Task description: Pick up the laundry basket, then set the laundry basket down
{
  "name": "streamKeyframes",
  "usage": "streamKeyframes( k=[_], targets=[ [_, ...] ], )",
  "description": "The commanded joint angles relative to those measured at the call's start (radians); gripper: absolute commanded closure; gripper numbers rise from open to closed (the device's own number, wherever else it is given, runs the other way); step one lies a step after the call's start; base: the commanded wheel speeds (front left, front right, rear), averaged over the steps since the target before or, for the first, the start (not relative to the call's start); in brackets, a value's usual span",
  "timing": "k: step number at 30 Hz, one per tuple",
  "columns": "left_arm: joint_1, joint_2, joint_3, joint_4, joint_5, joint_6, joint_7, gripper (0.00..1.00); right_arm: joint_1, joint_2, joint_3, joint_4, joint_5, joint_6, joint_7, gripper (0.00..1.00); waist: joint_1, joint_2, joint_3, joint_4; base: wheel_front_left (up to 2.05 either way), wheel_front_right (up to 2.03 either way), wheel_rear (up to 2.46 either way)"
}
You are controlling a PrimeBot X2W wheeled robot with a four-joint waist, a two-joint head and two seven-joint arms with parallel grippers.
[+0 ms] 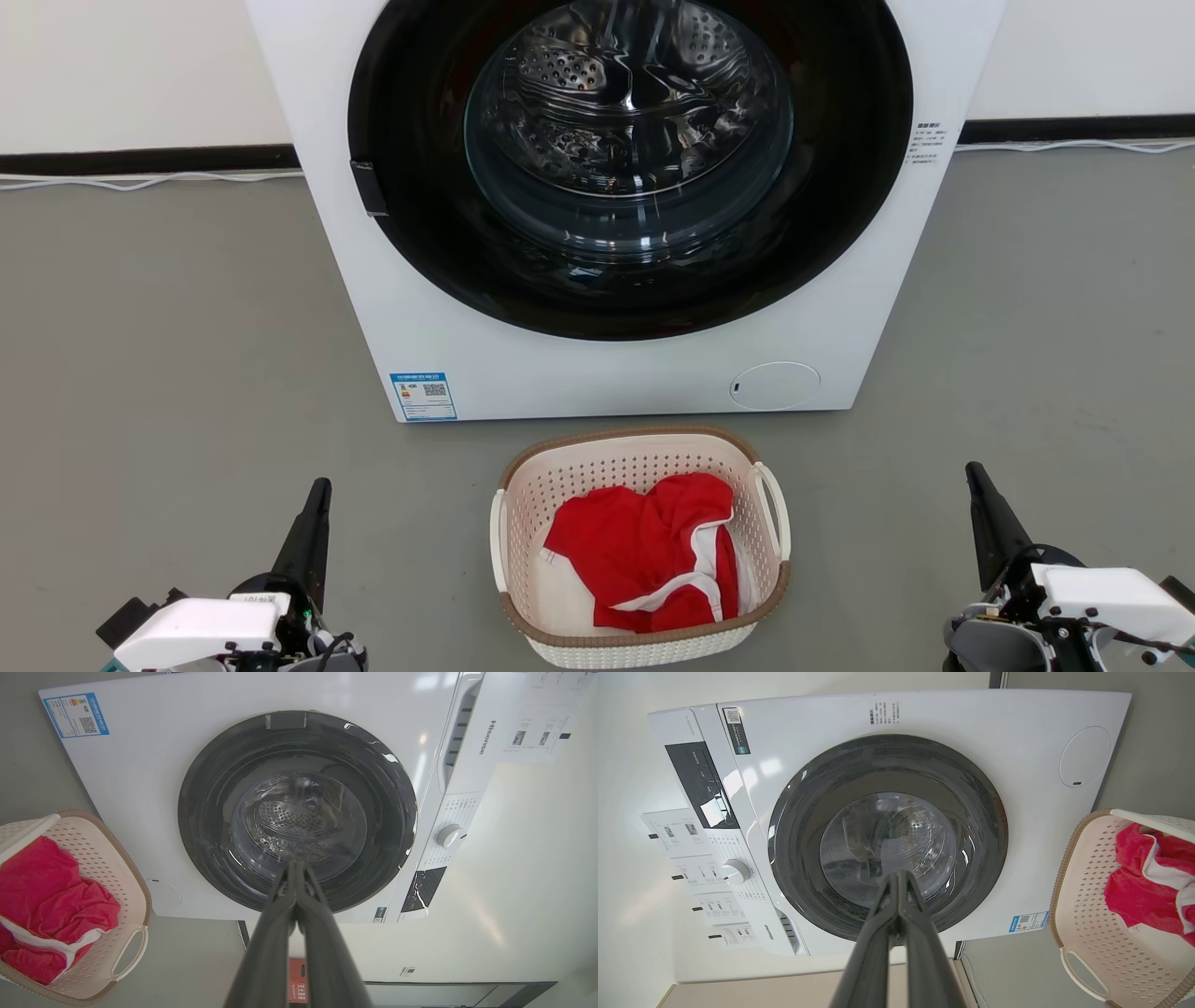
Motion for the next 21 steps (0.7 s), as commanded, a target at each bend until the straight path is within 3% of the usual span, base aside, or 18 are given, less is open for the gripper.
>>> streamKeyframes(
  k=[1,21],
  targets=[
    [-0.055,0.011,0.03,-0.029,0.001,-0.007,0.003,1.0,-0.041,-0.01,0.018,-0.029,0.007,0.007,0.007,1.0,0.0,-0.0001,0.0,0.0,0.0,0.0,0.0],
    [-0.055,0.011,0.03,-0.029,0.001,-0.007,0.003,1.0,-0.041,-0.01,0.018,-0.029,0.007,0.007,0.007,1.0,0.0,-0.0001,0.0,0.0,0.0,0.0,0.0]
  ],
)
